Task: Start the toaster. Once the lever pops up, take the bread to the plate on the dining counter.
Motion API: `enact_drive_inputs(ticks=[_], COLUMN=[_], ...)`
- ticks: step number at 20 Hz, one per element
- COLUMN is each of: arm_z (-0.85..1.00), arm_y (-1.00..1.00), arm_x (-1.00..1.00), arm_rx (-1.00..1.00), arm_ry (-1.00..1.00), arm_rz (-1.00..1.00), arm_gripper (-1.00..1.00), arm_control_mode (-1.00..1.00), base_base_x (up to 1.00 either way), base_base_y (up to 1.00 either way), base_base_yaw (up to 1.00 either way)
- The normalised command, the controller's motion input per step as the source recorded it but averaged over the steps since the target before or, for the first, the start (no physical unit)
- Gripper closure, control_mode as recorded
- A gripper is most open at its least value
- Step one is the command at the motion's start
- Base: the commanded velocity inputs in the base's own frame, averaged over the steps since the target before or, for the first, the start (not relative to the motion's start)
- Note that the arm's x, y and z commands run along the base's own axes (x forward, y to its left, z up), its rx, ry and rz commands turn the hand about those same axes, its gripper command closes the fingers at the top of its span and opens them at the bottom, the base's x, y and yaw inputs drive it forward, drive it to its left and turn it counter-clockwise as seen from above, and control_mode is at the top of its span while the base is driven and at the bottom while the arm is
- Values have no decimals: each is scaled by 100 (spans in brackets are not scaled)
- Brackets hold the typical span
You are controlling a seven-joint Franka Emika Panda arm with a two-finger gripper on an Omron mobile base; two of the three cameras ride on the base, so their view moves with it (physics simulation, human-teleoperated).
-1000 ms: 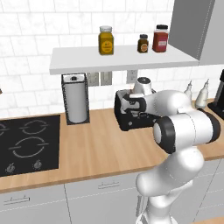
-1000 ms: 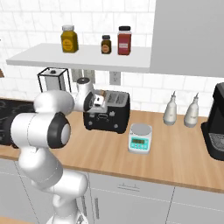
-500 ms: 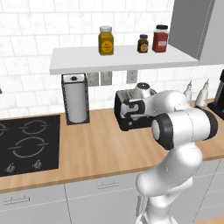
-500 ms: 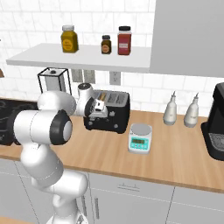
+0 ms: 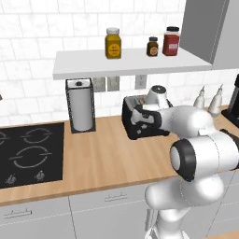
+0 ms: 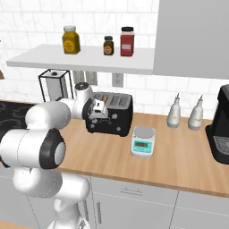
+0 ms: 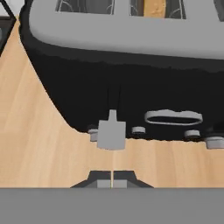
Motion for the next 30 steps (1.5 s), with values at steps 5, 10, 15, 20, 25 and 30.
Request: enact_drive_inputs(ticks=[5,10,15,20,25,30], arm_z=[100,69,40,0,27,29], arm_y=[0,0,0,-3,-12,-14], arm_x=[-25,0,0,0,0,7], arm_rx=[0,-1,0,0,0,0], arm_ry=[-9,-24,-21,-1,0,0], arm_rz=[0,0,0,0,0,1], arm_gripper=[100,100,100,-100,-100,-100], arm_control_mode=[-100,-100,-100,-100,-100,-100], base_base_x=[0,0,0,0,0,0], base_base_y=[0,0,0,0,0,0], base_base_yaw=[0,0,0,0,0,0])
